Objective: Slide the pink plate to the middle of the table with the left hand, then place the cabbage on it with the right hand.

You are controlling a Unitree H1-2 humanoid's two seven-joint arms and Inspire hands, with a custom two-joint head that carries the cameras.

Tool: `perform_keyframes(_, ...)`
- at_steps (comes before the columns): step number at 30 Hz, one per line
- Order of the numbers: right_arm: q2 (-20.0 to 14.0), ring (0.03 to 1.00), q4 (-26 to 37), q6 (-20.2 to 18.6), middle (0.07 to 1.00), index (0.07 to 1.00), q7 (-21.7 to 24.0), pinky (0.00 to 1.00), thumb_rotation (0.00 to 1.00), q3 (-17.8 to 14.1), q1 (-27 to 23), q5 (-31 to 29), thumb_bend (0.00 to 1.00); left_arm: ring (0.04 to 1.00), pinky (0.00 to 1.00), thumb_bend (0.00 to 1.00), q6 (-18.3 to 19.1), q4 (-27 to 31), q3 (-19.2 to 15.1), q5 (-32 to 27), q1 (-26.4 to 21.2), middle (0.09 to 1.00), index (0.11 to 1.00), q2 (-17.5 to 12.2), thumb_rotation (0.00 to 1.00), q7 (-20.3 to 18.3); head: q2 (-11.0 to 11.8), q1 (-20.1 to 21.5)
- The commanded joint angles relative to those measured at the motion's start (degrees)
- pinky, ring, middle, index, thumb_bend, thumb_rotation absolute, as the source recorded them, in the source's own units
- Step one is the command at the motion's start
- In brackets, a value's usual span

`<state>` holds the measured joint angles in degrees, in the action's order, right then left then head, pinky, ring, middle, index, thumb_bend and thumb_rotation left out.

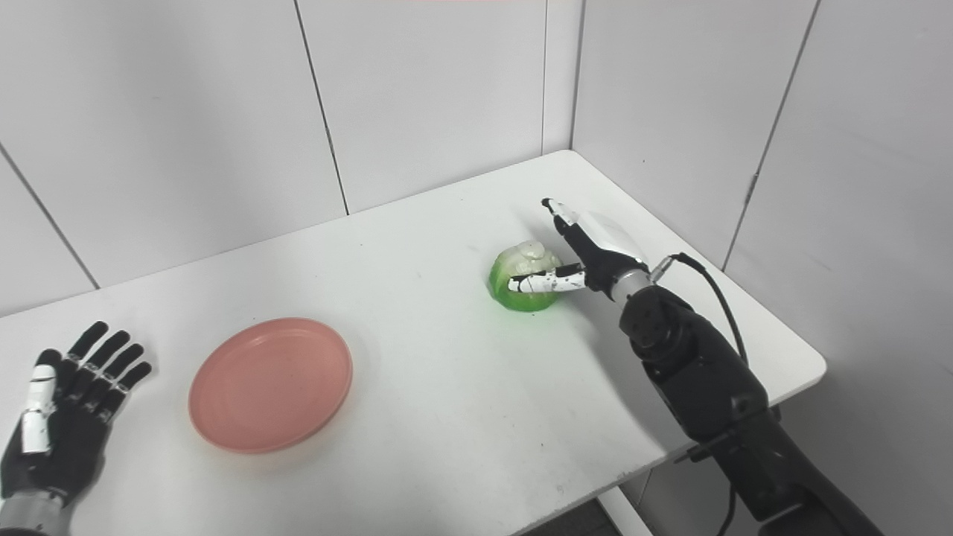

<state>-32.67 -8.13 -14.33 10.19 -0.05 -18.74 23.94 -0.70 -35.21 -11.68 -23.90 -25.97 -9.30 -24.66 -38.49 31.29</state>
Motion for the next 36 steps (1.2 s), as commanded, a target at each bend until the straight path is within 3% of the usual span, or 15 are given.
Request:
perform_keyframes(1, -2.3, 1.0, 0.8, 1.3, 1.0, 1.0, 0.9, 0.91, 0.57, 0.3, -3.0, -0.2, 1.0, 0.784, 0.75, 0.54, 2.8, -1.7, 0.1, 0.4, 4.7, 0.792, 0.778, 0.0, 0.77, 0.9, 0.0, -0.1)
perform_keyframes(7, -2.2, 1.0, 0.9, 0.1, 1.0, 1.0, 2.9, 0.91, 0.56, 1.3, -4.3, -0.9, 1.0, 0.812, 0.79, 0.53, 3.5, -0.4, 0.4, 0.2, 5.1, 0.818, 0.804, 0.0, 0.78, 1.3, -0.4, -0.4)
perform_keyframes(20, -2.4, 0.999, -2.7, -0.5, 1.0, 1.0, 4.1, 0.92, 0.55, 4.0, -6.9, 0.9, 1.0, 0.798, 0.76, 0.53, 4.4, 1.2, 0.6, -0.2, 5.6, 0.808, 0.791, 0.0, 0.78, 0.9, -1.0, -1.0)
perform_keyframes(33, -2.5, 0.994, -8.4, 0.1, 1.0, 1.0, 3.1, 0.92, 0.49, 3.5, -7.8, -0.5, 1.0, 0.8, 0.76, 0.52, 6.0, 4.2, 0.8, -0.1, 6.6, 0.814, 0.799, 0.4, 0.78, 1.8, -1.4, -1.4)
perform_keyframes(36, -2.1, 0.957, -8.8, 0.1, 0.978, 0.988, 2.2, 0.89, 0.45, 3.5, -7.3, -0.6, 1.0, 0.813, 0.78, 0.52, 5.6, 3.4, 0.9, 0.0, 6.4, 0.827, 0.812, 0.3, 0.79, 1.4, -1.4, -1.4)
